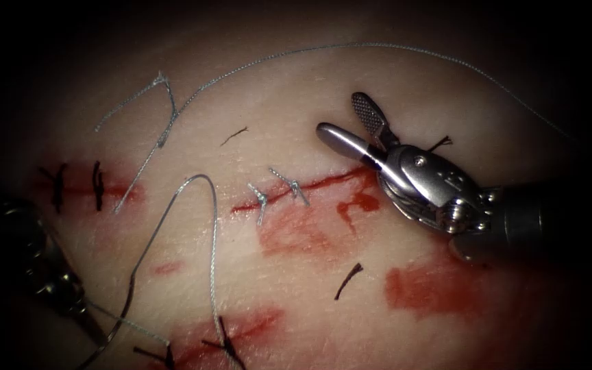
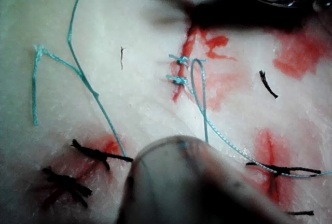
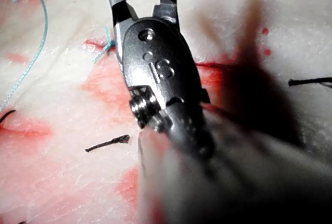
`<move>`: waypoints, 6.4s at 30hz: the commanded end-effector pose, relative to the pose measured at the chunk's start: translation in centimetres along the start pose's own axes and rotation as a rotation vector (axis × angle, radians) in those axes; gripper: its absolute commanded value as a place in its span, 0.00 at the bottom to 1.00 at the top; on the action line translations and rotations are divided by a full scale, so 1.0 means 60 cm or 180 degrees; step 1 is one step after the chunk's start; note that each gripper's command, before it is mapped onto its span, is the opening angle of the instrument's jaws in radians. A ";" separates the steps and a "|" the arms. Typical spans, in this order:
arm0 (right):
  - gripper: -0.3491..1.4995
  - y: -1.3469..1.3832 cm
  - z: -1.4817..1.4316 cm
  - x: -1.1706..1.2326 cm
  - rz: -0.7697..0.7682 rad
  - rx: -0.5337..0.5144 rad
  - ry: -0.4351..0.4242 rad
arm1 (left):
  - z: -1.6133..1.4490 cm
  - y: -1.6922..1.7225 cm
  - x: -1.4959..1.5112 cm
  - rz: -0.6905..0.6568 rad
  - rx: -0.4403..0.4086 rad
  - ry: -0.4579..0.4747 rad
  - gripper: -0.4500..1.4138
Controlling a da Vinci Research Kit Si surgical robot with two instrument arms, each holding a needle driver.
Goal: Wound Closure
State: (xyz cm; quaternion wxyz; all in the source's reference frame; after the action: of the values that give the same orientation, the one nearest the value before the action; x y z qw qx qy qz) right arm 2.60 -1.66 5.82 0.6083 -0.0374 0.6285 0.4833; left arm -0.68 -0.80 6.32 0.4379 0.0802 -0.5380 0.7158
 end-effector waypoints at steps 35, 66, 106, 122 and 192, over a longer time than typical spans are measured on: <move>0.96 -0.0010 0.0007 -0.0010 0.0019 0.0007 0.0004 | 0.0030 0.0004 0.0012 0.0192 0.0199 0.0006 0.00; 0.95 -0.0026 -0.0001 0.0108 0.0186 -0.0051 -0.0079 | -0.0136 0.0034 0.0229 -0.0179 -0.1737 0.2014 0.00; 0.35 -0.0120 0.0052 -0.0034 0.0734 0.0345 -0.0467 | -0.0096 0.0110 0.0217 0.0647 0.0474 0.1868 0.00; 0.69 -0.0134 0.0042 -0.0045 0.0710 0.0357 -0.0460 | -0.0093 0.0119 0.0220 0.0703 0.0553 0.1849 0.00; 0.00 -0.0087 0.0026 -0.0029 0.1038 0.1110 -0.0278 | -0.0208 0.0167 0.0190 0.3144 0.0753 0.3025 0.00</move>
State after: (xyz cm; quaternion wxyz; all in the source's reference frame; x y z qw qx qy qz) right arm 3.02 -1.91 5.67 0.5466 0.1903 0.6730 0.4606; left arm -1.51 0.88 5.71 0.2415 -0.4443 -0.1791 0.8439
